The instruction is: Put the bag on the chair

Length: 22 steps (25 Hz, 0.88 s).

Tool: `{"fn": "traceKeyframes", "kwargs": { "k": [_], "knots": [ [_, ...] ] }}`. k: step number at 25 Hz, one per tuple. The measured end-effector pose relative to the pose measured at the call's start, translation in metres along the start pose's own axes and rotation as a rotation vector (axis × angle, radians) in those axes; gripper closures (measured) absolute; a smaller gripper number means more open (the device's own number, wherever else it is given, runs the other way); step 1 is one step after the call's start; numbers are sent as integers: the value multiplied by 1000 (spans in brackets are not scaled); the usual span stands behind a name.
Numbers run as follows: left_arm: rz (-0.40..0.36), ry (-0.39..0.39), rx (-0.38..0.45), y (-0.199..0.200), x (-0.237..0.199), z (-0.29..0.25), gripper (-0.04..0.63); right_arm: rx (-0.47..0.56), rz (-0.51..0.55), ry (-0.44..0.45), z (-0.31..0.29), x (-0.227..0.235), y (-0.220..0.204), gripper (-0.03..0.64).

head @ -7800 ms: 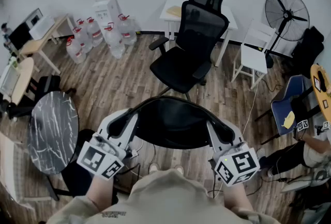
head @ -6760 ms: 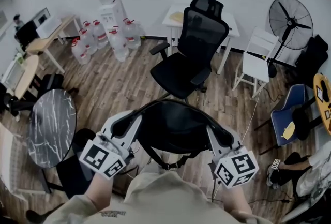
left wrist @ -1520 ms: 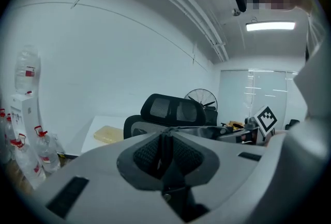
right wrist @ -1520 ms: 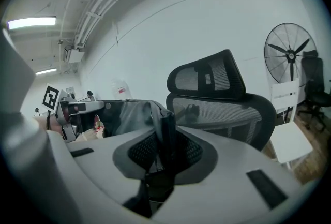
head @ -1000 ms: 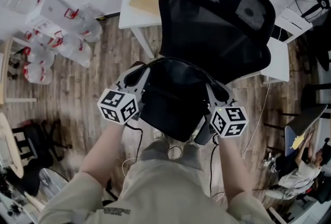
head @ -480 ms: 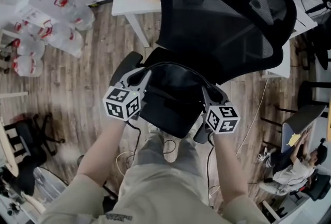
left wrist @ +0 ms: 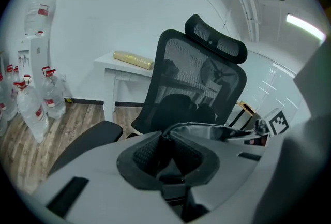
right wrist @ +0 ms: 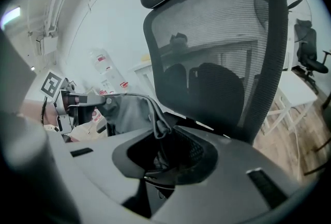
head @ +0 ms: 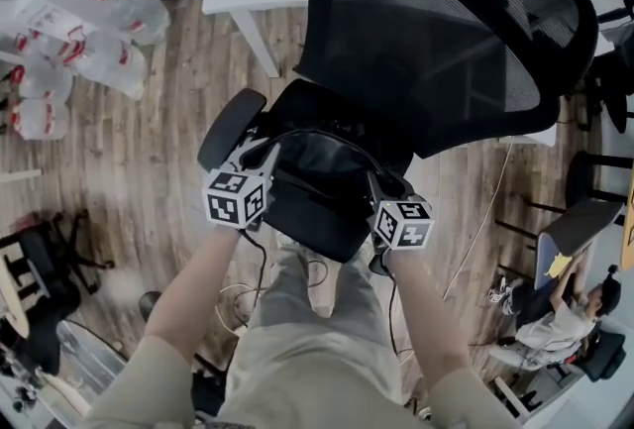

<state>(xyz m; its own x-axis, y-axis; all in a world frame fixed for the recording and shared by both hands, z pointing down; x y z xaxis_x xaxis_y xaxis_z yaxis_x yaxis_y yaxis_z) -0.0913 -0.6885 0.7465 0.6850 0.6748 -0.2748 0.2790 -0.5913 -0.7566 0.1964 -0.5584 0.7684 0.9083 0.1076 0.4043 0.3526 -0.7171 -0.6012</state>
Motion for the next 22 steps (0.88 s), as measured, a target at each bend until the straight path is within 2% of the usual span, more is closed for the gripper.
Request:
{"fn": "traceKeyframes", "kwargs": {
  "k": [5,9,13,16,18,19,20,22],
  "knots": [
    [37,-16,-57,-31,-4,-14,534,-104,24,-47,-20,13,-24,518],
    [37,-16,-112,-55,-2,-20,532,-183,46,-75,-29,18,-43,517],
    [64,-12,-109,-64,-7,-28,531,-189,69,-68,-38,22,-49,517],
    [59,17,-142,-64,-10,-31,515,-205,63,-61,-42,23,-48,510],
    [58,50,-163,-61,-11,-30,506,-231,60,-48,-43,20,-44,481],
    [60,67,-164,-60,-11,-30,500,-245,54,-35,-44,19,-41,429],
    [61,79,-161,-59,-11,-29,478,-256,50,-27,-43,18,-38,392],
    [59,89,-154,-56,-10,-26,415,-263,64,-28,-39,15,-32,379]
  ]
}}
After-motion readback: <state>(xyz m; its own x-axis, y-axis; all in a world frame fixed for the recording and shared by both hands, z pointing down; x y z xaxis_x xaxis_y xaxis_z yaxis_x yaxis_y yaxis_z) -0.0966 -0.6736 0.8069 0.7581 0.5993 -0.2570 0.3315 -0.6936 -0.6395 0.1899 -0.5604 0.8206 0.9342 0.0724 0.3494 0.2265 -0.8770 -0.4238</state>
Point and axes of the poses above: the fingertips, and each gripper's own axes: z backward along the fingers, x to its right, y out of its top, the point moved 10 cm from there along z, backward along the fingers, and after that the axes turned 8 degrees about -z, right-handed, at the moved point
